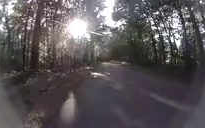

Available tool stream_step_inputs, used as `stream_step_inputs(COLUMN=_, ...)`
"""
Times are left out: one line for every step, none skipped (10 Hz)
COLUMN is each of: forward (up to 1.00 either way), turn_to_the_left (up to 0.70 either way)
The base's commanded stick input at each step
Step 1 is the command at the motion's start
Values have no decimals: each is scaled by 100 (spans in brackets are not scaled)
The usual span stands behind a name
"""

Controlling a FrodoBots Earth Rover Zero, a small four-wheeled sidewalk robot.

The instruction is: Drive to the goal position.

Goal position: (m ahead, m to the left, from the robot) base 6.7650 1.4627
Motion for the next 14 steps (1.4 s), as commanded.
stream_step_inputs(forward=70, turn_to_the_left=-1)
stream_step_inputs(forward=70, turn_to_the_left=-1)
stream_step_inputs(forward=70, turn_to_the_left=-1)
stream_step_inputs(forward=70, turn_to_the_left=-1)
stream_step_inputs(forward=70, turn_to_the_left=-1)
stream_step_inputs(forward=70, turn_to_the_left=-1)
stream_step_inputs(forward=70, turn_to_the_left=-1)
stream_step_inputs(forward=70, turn_to_the_left=-1)
stream_step_inputs(forward=70, turn_to_the_left=-1)
stream_step_inputs(forward=70, turn_to_the_left=-1)
stream_step_inputs(forward=70, turn_to_the_left=-1)
stream_step_inputs(forward=70, turn_to_the_left=-1)
stream_step_inputs(forward=70, turn_to_the_left=-1)
stream_step_inputs(forward=70, turn_to_the_left=-1)
